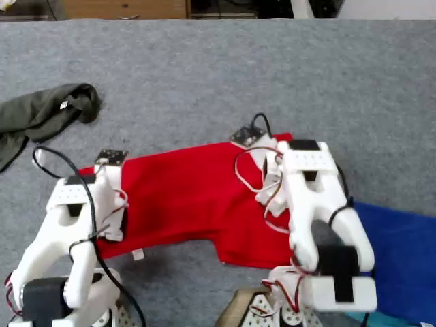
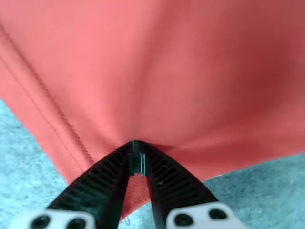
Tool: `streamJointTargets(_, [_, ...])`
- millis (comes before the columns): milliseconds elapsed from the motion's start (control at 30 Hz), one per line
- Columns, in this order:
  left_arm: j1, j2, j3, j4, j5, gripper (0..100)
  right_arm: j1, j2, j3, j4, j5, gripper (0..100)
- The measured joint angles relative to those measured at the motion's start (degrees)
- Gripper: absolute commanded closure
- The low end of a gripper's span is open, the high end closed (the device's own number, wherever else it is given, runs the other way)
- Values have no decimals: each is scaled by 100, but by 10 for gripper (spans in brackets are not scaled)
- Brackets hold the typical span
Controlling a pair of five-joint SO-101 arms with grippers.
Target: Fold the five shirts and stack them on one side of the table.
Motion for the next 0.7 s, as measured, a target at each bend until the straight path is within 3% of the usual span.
streamJointTargets(200, [-527,0,35,0,-633,981,255,624,-62,-299,0,995])
streamJointTargets(400, [-589,-26,-123,220,-809,981,255,615,-62,-246,70,995])
streamJointTargets(700, [-695,-18,-2075,1670,-738,981,-88,-1503,-35,1099,782,993])
